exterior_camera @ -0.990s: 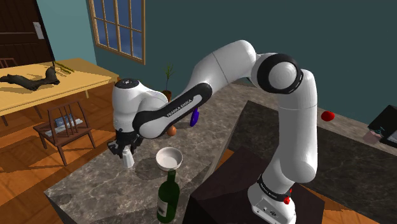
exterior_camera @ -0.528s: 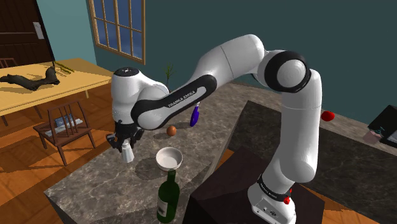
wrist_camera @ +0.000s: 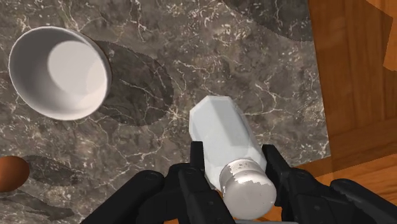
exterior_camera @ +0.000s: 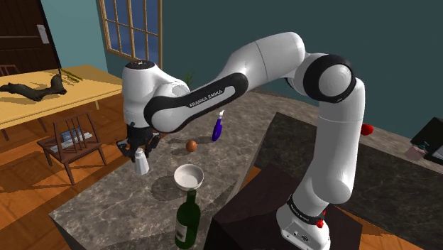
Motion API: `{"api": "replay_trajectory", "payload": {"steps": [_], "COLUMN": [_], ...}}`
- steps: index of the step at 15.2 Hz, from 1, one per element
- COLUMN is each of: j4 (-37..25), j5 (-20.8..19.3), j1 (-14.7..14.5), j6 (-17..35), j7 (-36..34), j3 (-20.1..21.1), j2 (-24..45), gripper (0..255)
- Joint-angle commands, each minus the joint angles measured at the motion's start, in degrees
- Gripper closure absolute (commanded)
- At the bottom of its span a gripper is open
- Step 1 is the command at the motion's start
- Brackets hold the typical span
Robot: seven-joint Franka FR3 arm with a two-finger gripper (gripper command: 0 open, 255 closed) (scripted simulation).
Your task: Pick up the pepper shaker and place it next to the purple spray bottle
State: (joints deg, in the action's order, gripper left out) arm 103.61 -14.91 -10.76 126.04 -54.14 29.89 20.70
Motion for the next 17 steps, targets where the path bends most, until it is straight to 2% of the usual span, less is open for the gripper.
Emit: {"api": "replay_trajectory", "payload": {"steps": [1,7,17], "j4": [-0.86,-3.21,10.36], "j5": [0.54,1.91,9.81], "j1": [0.14,0.47,11.38], "j6": [-1.42,-5.25,-0.46], "j7": [0.41,1.39,17.12], "j3": [0.24,0.82,-1.90], "j2": [-0.65,-2.41,-13.56], "gripper": [255,255,255]}}
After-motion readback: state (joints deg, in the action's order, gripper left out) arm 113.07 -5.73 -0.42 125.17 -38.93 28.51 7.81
